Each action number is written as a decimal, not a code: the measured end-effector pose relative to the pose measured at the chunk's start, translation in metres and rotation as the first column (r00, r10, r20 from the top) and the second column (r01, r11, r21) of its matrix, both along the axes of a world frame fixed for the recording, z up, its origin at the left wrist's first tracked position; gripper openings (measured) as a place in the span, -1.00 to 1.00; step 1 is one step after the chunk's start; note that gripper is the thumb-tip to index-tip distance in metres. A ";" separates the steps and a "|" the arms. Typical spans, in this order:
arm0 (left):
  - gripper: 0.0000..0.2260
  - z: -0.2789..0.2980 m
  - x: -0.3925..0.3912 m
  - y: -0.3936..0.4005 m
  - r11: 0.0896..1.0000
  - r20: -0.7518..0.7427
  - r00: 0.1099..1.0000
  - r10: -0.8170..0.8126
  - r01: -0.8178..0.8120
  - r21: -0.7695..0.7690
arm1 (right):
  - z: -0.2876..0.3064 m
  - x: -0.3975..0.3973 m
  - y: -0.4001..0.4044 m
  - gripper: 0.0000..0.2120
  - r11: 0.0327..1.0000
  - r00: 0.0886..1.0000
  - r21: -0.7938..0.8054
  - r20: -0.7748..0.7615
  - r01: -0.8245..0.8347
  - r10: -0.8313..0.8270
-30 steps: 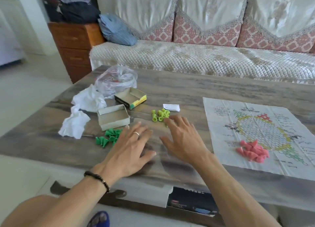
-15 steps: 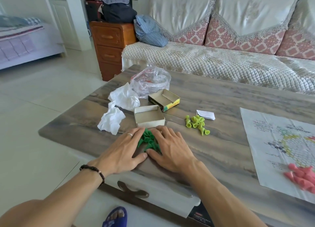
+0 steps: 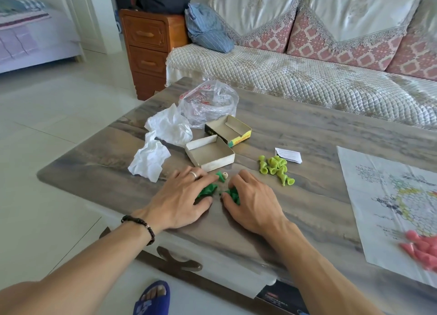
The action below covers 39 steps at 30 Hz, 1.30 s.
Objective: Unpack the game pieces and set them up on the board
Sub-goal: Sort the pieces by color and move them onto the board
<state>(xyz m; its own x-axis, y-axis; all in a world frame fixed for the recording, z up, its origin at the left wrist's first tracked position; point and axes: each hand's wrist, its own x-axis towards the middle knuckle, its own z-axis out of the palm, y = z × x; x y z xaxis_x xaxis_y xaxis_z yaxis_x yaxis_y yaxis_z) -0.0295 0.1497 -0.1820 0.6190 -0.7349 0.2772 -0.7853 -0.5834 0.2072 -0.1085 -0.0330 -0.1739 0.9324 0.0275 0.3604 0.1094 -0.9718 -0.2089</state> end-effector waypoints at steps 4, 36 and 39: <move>-0.46 0.002 0.003 -0.012 0.998 -0.010 1.000 0.028 -0.029 -0.052 | -0.001 -0.003 -0.009 -0.80 0.997 0.997 -0.021 0.031 0.077 -0.077; -0.73 0.015 0.006 -0.066 0.952 0.033 0.999 0.014 -0.003 -0.307 | 0.004 0.014 -0.029 -0.66 0.918 0.947 0.342 0.169 0.202 -0.272; -0.72 0.019 0.004 -0.077 0.911 -0.017 0.999 0.039 -0.042 -0.411 | 0.009 0.015 -0.039 -0.60 0.812 0.914 0.524 0.139 0.259 -0.381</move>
<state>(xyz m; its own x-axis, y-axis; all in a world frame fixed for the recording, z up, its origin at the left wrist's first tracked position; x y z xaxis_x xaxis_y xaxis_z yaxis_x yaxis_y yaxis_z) -0.0252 0.0731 -0.1632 0.6495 -0.5311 0.5441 -0.7600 -0.4766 0.4420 -0.0938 -0.0718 -0.1649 0.7466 -0.4926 0.4472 -0.0860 -0.7379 -0.6694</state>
